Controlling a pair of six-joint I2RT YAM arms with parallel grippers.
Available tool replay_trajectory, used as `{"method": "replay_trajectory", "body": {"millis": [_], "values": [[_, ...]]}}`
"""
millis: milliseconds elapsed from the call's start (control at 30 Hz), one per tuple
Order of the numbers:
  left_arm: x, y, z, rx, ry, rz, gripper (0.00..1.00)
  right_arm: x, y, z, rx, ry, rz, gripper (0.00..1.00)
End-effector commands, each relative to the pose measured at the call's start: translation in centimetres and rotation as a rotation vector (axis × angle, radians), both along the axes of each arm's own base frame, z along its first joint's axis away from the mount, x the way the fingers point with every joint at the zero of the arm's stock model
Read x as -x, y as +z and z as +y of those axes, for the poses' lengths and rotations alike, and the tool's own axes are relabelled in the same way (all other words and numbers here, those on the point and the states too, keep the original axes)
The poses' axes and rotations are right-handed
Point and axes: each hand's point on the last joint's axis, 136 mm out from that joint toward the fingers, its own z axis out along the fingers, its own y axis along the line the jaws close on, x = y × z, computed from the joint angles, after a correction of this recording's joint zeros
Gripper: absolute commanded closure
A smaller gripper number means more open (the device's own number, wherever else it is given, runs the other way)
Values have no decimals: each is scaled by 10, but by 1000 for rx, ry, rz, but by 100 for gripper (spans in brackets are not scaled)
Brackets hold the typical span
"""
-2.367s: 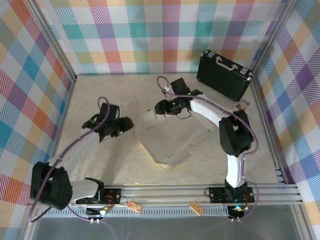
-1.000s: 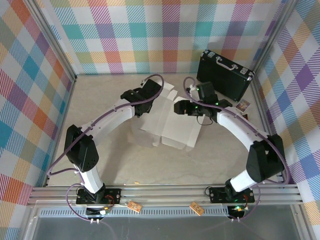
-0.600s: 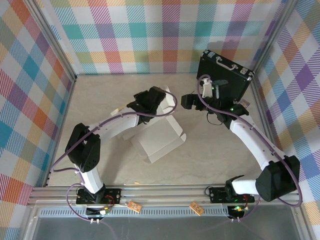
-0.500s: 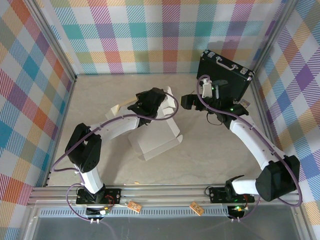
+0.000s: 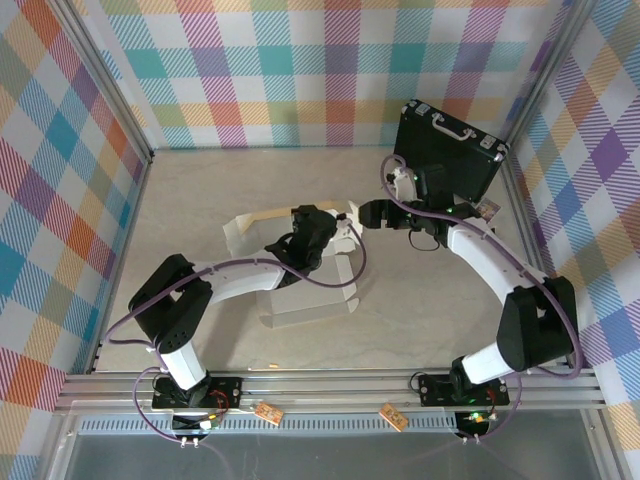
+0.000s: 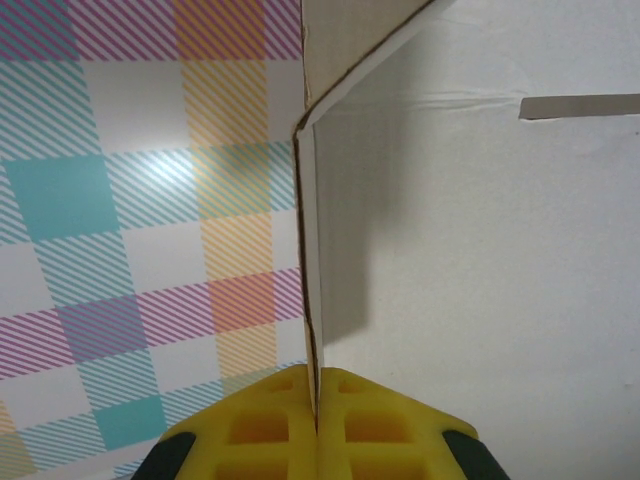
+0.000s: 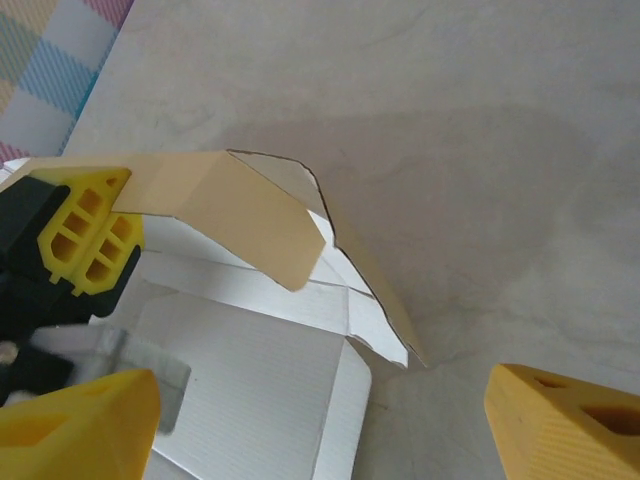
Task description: Fold the paper box
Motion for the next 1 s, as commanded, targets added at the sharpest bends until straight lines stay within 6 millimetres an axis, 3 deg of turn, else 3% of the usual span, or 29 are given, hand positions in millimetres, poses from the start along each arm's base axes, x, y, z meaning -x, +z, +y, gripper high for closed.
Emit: {"method": "replay_trajectory", "body": {"millis": [0, 333, 533, 700, 800, 967], "values": [[11, 18, -6, 46, -14, -77, 100, 1, 24, 17, -63, 151, -56, 16], [28, 7, -6, 47, -35, -87, 100, -11, 44, 10, 51, 361, -192, 10], [37, -7, -11, 33, -51, -80, 100, -4, 26, 2, 93, 389, -154, 11], [38, -28, -13, 14, -34, -66, 100, 4, 15, 8, 25, 393, -120, 14], [35, -24, -15, 28, -26, -82, 100, 6, 2, 2, 56, 358, -112, 14], [35, -26, -15, 32, -17, -68, 100, 1, -7, -34, 51, 37, -40, 17]]}}
